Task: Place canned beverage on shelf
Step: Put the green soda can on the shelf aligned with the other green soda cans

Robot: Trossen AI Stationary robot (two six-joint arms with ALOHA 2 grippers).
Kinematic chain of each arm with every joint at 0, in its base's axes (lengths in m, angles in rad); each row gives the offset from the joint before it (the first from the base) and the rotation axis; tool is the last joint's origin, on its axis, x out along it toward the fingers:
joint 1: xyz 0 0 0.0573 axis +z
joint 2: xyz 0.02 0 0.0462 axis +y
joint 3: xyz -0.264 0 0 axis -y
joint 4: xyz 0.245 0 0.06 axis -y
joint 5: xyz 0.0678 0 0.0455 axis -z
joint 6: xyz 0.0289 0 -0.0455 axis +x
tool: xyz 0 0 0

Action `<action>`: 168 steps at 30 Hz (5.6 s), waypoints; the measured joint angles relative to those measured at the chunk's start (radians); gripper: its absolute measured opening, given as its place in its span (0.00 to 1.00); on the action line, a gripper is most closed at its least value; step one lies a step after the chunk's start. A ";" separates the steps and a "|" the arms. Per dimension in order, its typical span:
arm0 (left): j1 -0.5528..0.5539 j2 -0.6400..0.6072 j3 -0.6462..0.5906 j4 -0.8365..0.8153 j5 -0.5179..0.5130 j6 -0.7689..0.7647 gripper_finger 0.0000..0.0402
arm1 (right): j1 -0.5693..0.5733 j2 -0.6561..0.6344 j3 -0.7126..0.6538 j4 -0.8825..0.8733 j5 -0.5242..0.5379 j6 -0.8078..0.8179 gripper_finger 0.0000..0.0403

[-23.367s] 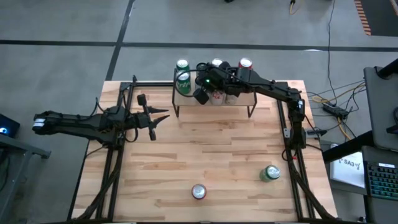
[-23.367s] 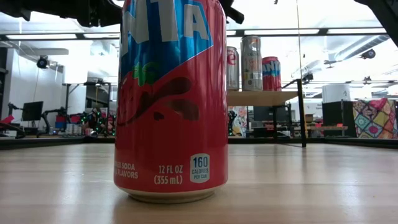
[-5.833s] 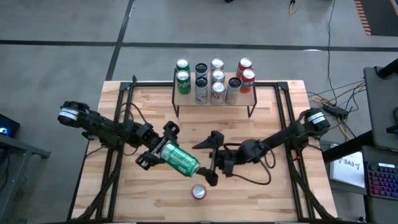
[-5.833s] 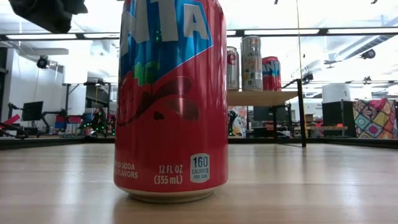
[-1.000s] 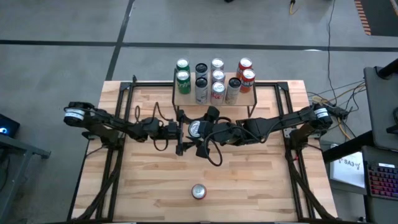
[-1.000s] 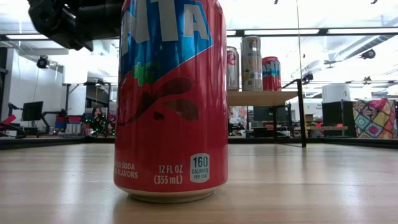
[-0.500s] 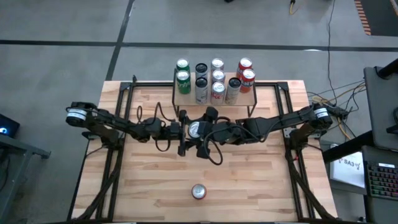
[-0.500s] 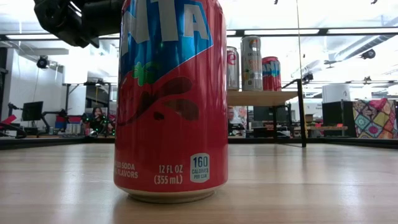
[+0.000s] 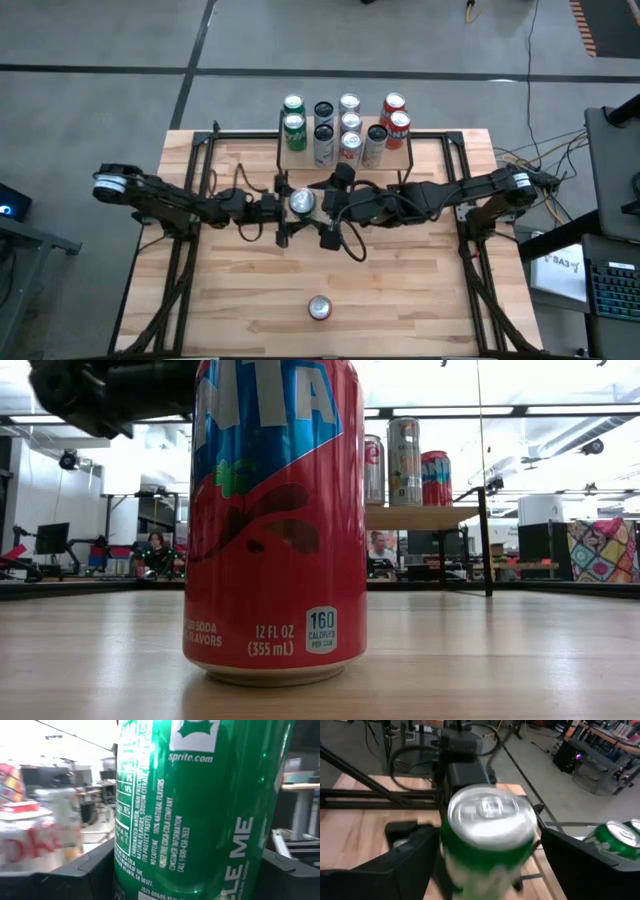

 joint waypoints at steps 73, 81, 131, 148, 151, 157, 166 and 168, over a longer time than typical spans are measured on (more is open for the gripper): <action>0.395 -0.335 -0.047 -0.304 0.489 0.092 0.73 | -0.206 0.158 0.556 -0.535 -0.216 -0.267 0.81; 0.443 -0.338 -0.037 -0.325 0.486 0.114 0.73 | -0.225 0.215 0.557 -0.462 -0.255 -0.267 0.81; 0.449 -0.244 0.075 -0.323 0.449 0.079 0.72 | -0.269 0.279 0.556 -0.350 -0.321 -0.182 0.90; 0.449 -0.238 0.084 -0.326 0.451 0.079 0.72 | -0.269 0.309 0.554 -0.272 -0.292 -0.197 0.78; 0.449 -0.238 0.084 -0.325 0.452 0.079 0.73 | -0.269 0.309 0.554 -0.273 -0.292 -0.197 0.72; 0.449 -0.245 0.083 -0.335 0.451 0.077 0.82 | -0.269 0.309 0.554 -0.279 -0.285 -0.151 0.72; 0.470 -0.303 0.083 -0.432 0.446 0.092 0.83 | -0.268 0.309 0.554 -0.289 -0.187 -0.042 0.72; 0.477 -0.325 0.083 -0.476 0.447 0.111 0.83 | -0.268 0.308 0.554 -0.288 -0.181 -0.022 0.72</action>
